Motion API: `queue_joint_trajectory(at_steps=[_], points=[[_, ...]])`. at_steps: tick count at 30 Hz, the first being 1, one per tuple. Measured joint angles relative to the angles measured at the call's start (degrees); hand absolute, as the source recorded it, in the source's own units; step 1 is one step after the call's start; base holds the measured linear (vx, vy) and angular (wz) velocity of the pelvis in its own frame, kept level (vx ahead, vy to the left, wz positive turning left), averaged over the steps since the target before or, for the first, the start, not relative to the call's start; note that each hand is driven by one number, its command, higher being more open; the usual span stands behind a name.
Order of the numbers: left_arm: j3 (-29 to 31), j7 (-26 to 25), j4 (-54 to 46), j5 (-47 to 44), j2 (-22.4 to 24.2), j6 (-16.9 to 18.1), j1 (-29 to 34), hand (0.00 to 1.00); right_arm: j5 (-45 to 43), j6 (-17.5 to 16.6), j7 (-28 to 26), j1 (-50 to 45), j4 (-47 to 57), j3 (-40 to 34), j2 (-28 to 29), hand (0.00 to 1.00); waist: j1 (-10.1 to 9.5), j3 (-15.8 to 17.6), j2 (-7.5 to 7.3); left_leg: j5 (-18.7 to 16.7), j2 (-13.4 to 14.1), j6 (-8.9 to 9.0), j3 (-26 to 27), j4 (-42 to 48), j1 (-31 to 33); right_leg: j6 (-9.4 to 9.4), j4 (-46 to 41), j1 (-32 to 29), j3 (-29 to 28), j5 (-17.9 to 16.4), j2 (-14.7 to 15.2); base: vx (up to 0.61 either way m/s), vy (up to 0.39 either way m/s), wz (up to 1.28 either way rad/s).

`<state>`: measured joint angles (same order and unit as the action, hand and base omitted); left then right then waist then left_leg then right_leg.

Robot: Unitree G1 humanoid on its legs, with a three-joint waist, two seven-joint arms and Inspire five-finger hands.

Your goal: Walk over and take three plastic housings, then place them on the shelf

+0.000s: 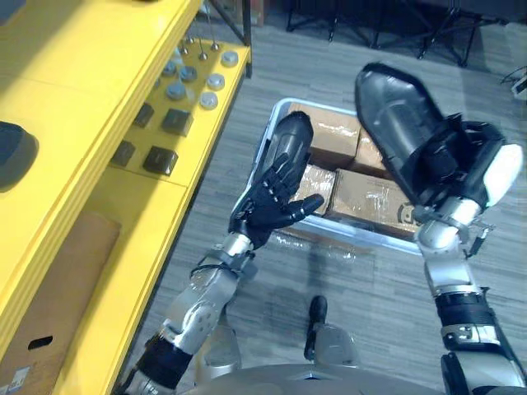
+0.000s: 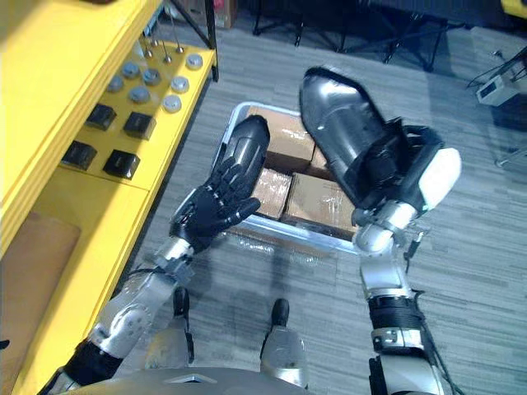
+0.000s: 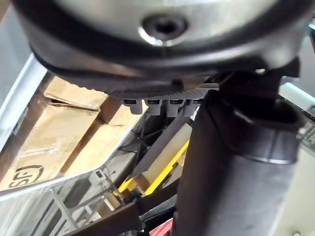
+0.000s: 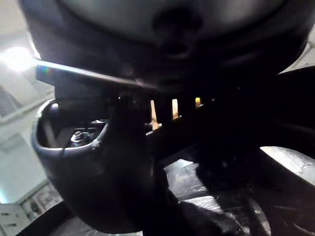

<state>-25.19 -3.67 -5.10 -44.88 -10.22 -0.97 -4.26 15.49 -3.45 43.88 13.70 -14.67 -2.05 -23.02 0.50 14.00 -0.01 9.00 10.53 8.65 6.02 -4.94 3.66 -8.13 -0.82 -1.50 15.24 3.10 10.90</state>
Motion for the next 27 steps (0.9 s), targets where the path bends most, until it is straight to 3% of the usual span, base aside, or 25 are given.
queue_joint_trajectory(at_steps=[4, 12, 21, 27], points=[[-1.9, -4.8, 5.4, 0.1, 2.6, 1.0, -2.3, 1.0, 0.1, -1.1, 0.0, -2.0, 0.4, 3.1, 3.3, 0.0, 0.51, -3.1, 0.26, -0.3, 0.1, 0.03, 0.9, -0.1, -1.2, -0.04, 0.6, 0.8, -0.6, 0.0, -0.1, -0.03, -0.007, -0.12], [-3.8, -9.0, 12.0, 0.1, 4.9, 1.4, -5.9, 1.0, 0.1, -3.0, -0.1, -2.7, 0.5, 9.4, 7.8, 0.0, 1.15, -6.2, -1.48, -0.4, 0.1, 0.05, 2.7, -0.1, -3.5, -0.15, 2.1, 2.6, -2.1, 1.3, -0.1, -0.02, -0.004, -0.1], [-4.4, -7.9, 14.1, -2.4, 5.1, 3.4, -6.5, 1.0, -0.1, -3.4, 0.6, -2.7, 0.4, 11.4, 9.5, 0.0, 1.0, -7.7, -2.07, -0.4, 0.0, 0.06, 2.9, -0.1, -4.3, -0.19, 2.7, 3.5, -2.5, 1.7, -0.1, -0.01, -0.002, -0.02], [-6.6, -4.2, 14.1, -6.8, 4.8, 3.4, -6.5, 1.0, -0.1, -3.4, 2.9, -2.7, -0.6, 11.9, 9.5, 0.0, 0.78, -9.6, -2.59, -0.4, 0.0, 0.06, 2.8, -0.1, -4.2, -0.18, 3.3, 3.8, -2.3, 2.0, -0.1, 0.0, 0.0, 0.0]])
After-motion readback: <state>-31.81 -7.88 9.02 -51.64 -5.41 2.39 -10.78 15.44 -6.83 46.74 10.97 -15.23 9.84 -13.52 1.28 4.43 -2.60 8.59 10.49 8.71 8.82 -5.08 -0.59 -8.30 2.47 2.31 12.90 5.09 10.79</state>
